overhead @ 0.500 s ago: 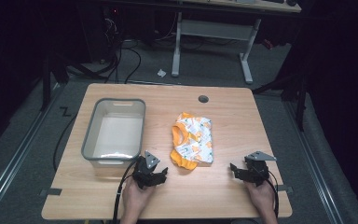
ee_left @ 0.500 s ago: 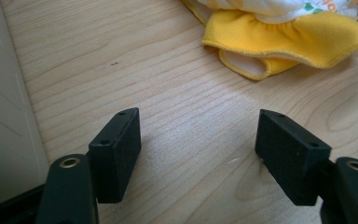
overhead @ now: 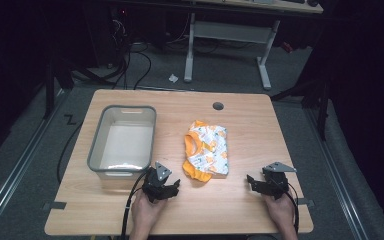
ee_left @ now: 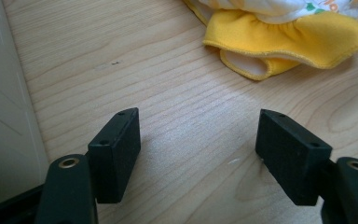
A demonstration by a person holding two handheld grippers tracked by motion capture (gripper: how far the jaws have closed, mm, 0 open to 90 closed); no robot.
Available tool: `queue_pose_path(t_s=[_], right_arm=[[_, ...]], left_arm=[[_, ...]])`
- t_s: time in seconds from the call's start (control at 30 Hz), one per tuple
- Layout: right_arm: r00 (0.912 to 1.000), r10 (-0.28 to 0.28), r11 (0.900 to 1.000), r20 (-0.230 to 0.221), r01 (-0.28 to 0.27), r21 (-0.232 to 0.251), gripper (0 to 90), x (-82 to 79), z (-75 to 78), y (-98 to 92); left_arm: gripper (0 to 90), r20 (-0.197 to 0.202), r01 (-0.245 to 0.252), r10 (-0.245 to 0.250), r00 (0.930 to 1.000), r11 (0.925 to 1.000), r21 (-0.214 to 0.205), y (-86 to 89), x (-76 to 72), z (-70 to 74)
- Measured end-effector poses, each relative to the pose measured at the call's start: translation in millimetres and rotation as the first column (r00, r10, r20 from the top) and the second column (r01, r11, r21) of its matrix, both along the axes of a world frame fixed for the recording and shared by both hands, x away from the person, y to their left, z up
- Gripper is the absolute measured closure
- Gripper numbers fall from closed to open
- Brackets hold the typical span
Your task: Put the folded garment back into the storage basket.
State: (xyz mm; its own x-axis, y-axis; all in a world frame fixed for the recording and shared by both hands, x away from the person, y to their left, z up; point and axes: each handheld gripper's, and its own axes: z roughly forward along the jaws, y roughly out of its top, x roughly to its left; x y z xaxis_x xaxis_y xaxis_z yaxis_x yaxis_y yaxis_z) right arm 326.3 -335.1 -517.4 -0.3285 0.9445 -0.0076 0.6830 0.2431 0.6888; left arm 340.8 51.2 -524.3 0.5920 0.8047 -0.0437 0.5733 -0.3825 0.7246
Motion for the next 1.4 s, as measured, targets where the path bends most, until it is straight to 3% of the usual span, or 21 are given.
queue_pose_path(t_s=[0.53,0.87,1.2,1.4], right_arm=[[1.0,0.001,1.0,0.001,-0.001,-0.001,27.6,0.1,0.0,-0.1],[1.0,0.002,1.0,0.001,-0.002,-0.002,27.6,0.1,0.0,-0.1],[1.0,0.002,1.0,0.001,-0.002,-0.003,27.6,0.1,0.0,-0.2],[1.0,0.002,1.0,0.001,-0.002,-0.003,27.6,0.1,0.0,-0.2]], left_arm=[[30.8,-0.001,0.0,0.0,1.0,1.0,0.001,-0.2,0.3,0.2],[36.1,-0.015,-0.028,0.028,0.9995,0.9995,-0.014,-1.5,1.6,2.1],[34.9,-0.014,-0.004,0.003,0.9999,0.9973,-0.073,-8.7,0.3,18.2],[33.4,-0.017,0.012,-0.013,0.9998,0.9969,-0.078,-16.2,5.7,26.8]])
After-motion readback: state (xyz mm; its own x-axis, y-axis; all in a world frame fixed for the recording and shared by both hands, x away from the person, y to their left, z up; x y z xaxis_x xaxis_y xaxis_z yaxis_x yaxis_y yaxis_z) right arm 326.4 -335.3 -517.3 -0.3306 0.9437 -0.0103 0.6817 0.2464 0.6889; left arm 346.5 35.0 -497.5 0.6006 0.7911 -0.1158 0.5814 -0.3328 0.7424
